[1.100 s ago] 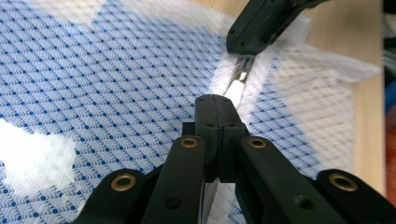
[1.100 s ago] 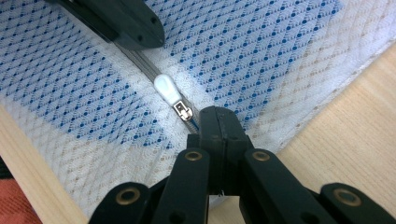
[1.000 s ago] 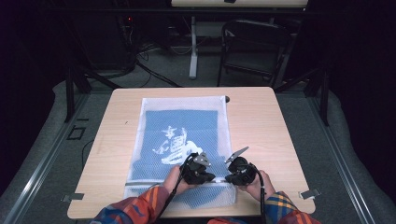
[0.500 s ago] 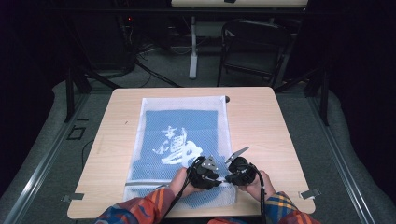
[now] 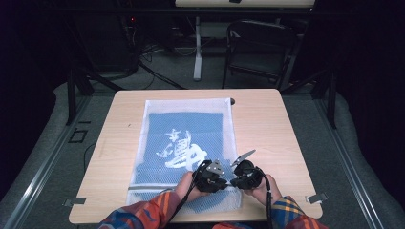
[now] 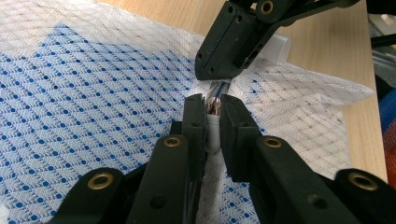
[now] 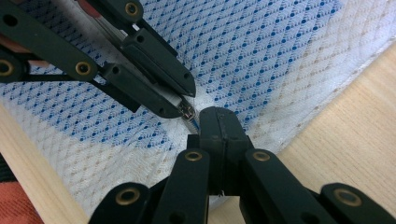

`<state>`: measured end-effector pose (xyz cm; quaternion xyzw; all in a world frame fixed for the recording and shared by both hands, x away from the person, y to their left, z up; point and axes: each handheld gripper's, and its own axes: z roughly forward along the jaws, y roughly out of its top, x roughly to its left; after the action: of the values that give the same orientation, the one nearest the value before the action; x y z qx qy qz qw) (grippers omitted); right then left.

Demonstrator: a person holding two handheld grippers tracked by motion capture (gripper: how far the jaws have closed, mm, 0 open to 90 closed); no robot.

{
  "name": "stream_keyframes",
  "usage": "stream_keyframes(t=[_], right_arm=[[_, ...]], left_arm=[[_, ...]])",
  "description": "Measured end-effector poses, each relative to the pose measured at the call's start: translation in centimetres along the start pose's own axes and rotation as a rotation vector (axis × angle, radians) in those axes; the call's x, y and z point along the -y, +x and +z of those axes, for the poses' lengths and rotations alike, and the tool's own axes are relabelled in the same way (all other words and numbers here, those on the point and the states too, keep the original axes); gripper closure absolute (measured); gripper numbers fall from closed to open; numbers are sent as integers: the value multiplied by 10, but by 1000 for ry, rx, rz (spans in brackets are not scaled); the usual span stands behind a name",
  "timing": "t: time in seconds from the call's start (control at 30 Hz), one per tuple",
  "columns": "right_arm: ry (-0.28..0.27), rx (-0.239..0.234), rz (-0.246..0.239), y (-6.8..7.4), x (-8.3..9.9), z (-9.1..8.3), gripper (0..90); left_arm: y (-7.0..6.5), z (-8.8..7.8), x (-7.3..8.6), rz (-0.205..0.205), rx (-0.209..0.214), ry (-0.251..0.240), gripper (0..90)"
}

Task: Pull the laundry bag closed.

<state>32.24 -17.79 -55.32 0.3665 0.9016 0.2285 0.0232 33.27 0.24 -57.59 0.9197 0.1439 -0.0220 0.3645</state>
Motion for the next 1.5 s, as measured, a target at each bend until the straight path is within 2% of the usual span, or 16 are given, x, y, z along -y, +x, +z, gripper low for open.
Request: stream_keyframes(t=[0.1,0.13,0.33,0.43,0.47,0.5,0.57,0.6,0.67,0.8,0.9,0.97,1.0,1.17,1.33,1.5], right_arm=[[-11,-7,6,-1,-2,-1,900],[-41,-30,25,0,-2,-2,900],[-26,-36,33,1,-3,3,900],[-36,-28,28,3,-2,4,900],[-42,-36,42,4,-1,5,900],[-32,-27,39,4,-1,4,900],[-38,-32,38,3,0,4,900],[-54,-49,61,3,0,5,900],[-36,-37,44,0,1,4,900],[-45,-45,53,0,1,5,900],[-42,-44,47,0,1,5,900],[-47,-51,58,1,1,5,900],[-37,-43,40,0,1,4,900],[-32,-42,36,0,1,4,900],[-43,-46,47,1,1,5,900],[-42,-42,42,1,1,5,900]], left_arm=[[0,-1,1,-2,-13,3,822],[0,-1,1,-2,-13,3,822],[0,-1,3,-7,-5,-22,826],[-2,-2,2,13,-9,1,828],[-3,-2,1,16,-27,5,828],[-3,-2,1,18,-15,4,829],[-4,-2,1,18,-26,2,830],[-4,-2,1,19,-25,3,830],[-3,-3,2,25,-23,7,830],[-3,-5,3,21,-31,12,830],[0,-6,3,20,-12,8,830],[0,-7,3,20,-11,11,829],[0,-7,4,18,-9,10,829],[1,-10,4,17,-17,31,829],[2,-12,6,8,-2,20,830],[2,-15,8,13,-17,38,829]])
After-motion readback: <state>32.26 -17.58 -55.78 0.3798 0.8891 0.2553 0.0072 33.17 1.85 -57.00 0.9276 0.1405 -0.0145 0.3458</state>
